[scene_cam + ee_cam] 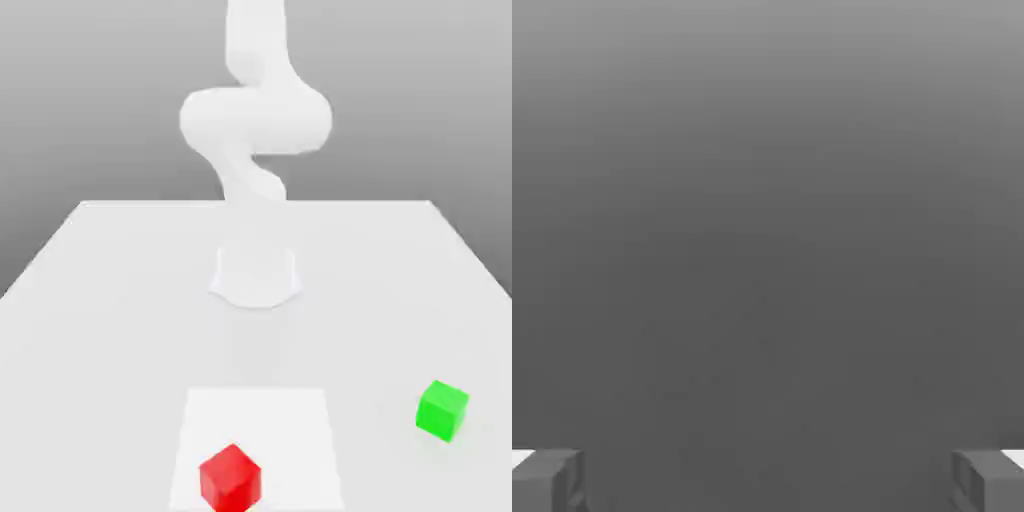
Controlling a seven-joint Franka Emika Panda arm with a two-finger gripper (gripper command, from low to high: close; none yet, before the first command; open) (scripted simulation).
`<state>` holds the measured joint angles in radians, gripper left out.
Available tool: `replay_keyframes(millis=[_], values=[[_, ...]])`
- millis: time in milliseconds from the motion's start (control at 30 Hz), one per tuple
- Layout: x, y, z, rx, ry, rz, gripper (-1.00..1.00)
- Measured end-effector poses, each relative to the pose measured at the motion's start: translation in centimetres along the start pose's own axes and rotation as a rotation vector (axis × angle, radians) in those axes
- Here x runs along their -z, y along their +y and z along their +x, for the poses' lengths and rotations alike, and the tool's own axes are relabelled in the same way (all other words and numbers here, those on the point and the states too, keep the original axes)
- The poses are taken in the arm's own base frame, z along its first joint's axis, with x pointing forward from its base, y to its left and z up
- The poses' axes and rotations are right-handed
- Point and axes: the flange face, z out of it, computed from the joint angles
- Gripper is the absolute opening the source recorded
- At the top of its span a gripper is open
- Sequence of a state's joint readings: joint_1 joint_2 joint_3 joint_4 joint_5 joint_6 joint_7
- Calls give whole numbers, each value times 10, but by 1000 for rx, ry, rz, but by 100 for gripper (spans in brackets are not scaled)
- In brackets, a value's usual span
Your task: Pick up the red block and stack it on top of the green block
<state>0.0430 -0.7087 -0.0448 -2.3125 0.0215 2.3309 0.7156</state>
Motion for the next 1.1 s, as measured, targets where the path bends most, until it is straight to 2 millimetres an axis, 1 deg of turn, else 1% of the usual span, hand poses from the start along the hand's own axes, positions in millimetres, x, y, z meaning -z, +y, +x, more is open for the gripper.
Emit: replay_keyframes(millis=[100,233,400,533,633,733,867,1000,1033,1100], values=[[-62,8,2,69,-98,-26,0],[-140,23,-7,158,-215,-62,0],[-231,51,-33,270,-348,-114,0],[-295,80,-61,364,-444,-163,0],[-336,106,-85,439,-512,-205,0],[-372,136,-108,514,-575,-251,0],[-411,179,-138,616,-649,-315,0],[-450,207,-163,638,-662,-327,0],[-458,213,-169,637,-663,-328,-100],[-458,213,-169,637,-663,-328,-100]])
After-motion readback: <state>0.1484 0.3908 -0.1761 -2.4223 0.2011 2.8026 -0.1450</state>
